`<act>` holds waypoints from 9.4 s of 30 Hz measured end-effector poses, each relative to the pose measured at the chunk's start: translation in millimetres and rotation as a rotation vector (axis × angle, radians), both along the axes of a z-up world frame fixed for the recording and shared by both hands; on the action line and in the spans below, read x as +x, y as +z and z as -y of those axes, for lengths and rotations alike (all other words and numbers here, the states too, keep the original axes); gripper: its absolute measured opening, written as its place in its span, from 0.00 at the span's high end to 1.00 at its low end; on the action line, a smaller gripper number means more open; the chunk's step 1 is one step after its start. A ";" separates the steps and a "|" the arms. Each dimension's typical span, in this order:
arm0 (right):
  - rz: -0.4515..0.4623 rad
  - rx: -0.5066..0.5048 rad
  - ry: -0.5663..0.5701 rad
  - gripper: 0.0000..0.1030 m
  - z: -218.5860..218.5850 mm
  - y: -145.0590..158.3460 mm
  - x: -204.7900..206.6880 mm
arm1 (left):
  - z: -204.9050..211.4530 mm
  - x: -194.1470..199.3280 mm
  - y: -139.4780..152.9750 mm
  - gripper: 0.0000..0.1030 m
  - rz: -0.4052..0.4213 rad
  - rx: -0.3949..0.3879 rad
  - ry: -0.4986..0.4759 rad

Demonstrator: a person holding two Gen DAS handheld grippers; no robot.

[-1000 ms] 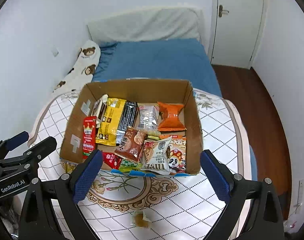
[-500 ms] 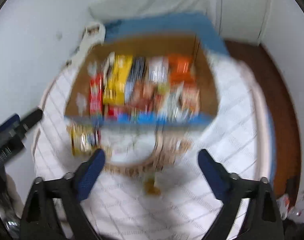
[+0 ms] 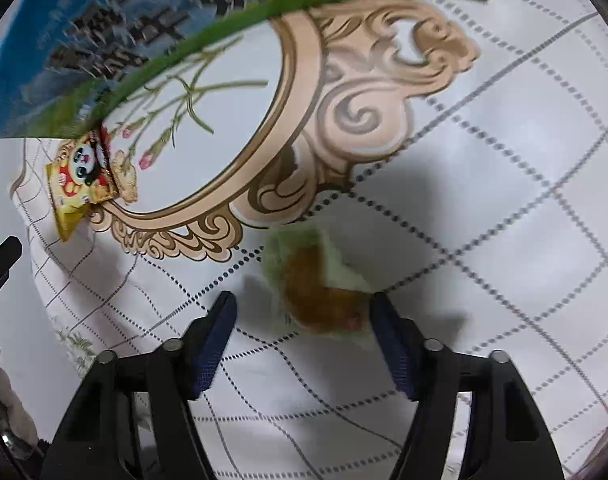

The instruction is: Organize snacks

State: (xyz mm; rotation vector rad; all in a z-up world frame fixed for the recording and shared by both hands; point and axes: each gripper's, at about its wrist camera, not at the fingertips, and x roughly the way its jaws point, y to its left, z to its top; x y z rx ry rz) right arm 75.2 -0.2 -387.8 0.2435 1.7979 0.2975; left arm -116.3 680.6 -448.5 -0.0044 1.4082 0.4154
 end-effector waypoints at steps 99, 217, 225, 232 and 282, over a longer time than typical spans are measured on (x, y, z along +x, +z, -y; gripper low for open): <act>0.268 -0.123 -0.011 0.42 25.1 108.8 248.4 | 85.0 221.9 -11.7 0.50 -0.134 -0.342 -0.166; 0.816 -0.268 -0.040 0.00 35.3 312.8 66.0 | 115.1 41.5 170.6 0.01 0.381 -0.041 -0.219; 0.781 -0.261 -0.039 0.00 34.8 296.9 75.1 | 113.3 47.5 158.8 0.01 0.355 -0.049 -0.213; 0.766 -0.250 -0.037 0.00 35.6 293.2 77.6 | 112.8 47.8 158.2 0.01 0.352 -0.059 -0.213; 0.757 -0.227 -0.034 0.00 40.1 297.9 74.1 | 121.7 40.6 169.9 0.01 0.367 -0.071 -0.232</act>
